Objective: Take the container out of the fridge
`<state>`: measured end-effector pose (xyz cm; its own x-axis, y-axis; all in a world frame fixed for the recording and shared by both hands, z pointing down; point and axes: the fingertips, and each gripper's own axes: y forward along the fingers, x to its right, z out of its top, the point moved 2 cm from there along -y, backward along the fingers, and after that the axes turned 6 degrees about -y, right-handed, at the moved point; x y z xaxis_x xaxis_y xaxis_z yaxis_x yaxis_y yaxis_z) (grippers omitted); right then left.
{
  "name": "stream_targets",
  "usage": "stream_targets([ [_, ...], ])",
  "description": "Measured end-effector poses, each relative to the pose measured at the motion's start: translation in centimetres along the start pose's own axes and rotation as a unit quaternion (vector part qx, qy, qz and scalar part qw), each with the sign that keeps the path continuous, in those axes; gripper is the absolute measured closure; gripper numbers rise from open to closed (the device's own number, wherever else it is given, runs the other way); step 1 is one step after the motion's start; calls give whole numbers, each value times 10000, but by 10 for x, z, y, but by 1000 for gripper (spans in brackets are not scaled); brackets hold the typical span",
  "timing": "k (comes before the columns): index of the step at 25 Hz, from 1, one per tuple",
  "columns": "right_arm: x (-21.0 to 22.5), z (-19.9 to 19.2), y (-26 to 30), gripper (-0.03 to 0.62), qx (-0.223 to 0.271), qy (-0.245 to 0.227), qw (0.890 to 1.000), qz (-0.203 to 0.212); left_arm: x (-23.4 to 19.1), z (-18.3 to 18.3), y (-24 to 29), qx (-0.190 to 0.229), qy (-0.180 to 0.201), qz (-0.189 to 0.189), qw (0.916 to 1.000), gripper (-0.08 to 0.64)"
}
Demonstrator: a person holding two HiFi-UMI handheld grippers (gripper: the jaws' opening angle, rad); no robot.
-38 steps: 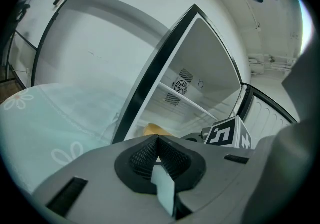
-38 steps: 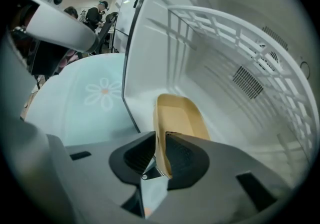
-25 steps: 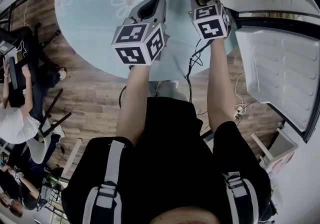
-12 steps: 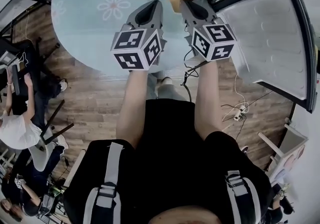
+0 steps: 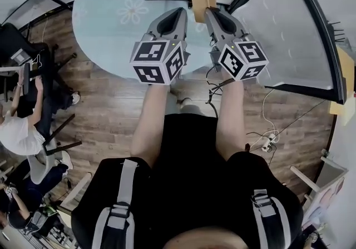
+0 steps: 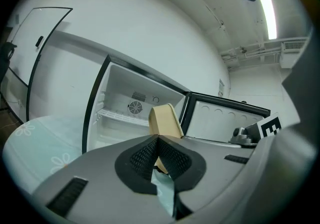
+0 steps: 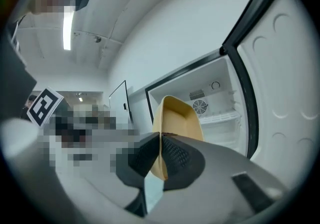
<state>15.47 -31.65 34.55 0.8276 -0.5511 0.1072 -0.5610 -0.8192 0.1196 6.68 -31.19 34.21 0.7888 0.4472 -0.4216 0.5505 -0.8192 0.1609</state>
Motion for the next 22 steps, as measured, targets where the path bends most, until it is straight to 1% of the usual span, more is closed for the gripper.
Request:
stream_targets([
  [4,0,4,-42,575,191,32,9998,100,31,-6,-18,59,130,26,9999,560],
  [7,7,6,-62,575,305,102,9995,67,48,-7,-25,105,283,-19,9995,560],
  [11,6,15,-67,575,457,-15,9989,87,64,3,-29,220,501,-127,9984,560],
  [14,5,22,-73,575,581,-10,9983,110,76,8,-32,268,636,-190,9974,560],
  [17,5,28,-77,575,672,5,9977,118,80,8,-33,246,709,-201,9970,560],
  [22,5,28,-79,575,687,23,9976,124,83,7,-35,217,763,-196,9967,560],
])
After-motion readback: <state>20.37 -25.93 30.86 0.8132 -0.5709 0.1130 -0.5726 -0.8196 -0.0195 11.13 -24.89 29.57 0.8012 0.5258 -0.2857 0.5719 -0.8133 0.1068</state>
